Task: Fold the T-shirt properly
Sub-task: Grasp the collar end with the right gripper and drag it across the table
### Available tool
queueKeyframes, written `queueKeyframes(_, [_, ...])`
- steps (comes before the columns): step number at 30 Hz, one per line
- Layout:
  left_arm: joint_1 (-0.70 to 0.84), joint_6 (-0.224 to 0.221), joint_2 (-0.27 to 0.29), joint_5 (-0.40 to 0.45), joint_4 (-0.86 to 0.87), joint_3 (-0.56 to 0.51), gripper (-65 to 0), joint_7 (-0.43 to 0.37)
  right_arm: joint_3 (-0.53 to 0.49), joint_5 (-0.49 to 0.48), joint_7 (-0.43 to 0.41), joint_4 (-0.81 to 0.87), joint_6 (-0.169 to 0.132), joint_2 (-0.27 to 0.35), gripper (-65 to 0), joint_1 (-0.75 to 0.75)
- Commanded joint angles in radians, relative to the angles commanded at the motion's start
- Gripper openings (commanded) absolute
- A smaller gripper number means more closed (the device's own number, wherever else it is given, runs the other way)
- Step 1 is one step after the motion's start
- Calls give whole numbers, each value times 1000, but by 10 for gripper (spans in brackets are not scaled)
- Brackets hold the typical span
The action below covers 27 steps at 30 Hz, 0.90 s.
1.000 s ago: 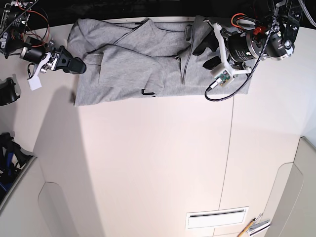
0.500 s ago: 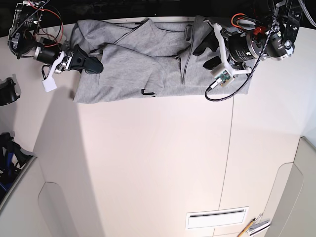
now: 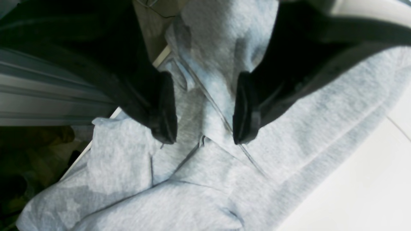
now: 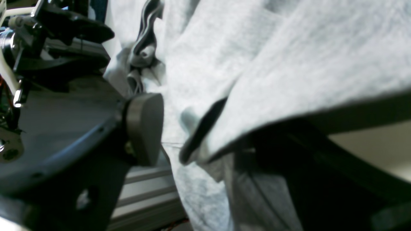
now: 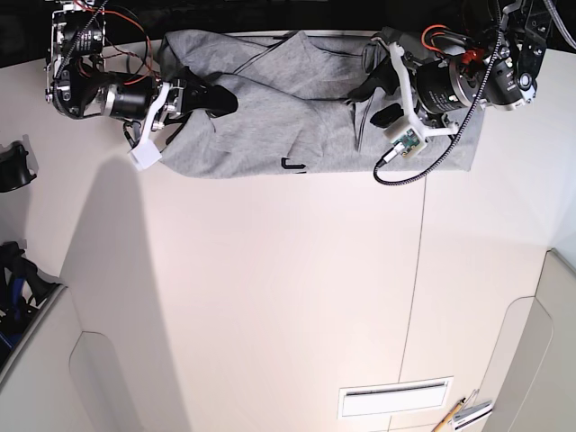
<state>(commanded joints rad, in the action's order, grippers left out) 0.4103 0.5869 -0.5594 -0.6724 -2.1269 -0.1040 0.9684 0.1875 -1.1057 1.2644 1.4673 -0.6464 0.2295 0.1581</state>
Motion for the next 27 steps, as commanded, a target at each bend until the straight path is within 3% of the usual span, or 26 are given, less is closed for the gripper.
queueKeyframes(1, [0,0,0,0,0,0,-330,0,0,0,0,0,0,0,-335,0])
queueKeyframes(4, [0,0,0,0,0,0,-330,-2,0,0,0,0,-1,0,-643,0])
queueKeyframes(15, [-56,-3,0,-1,-1,4,-331,-2,10,0,0,10,-8,19,-650,-3])
queueKeyframes(27, [-55,-11,0,-26,-1,212,-331,20,111,3,-3,44,-8,200,-650,-3])
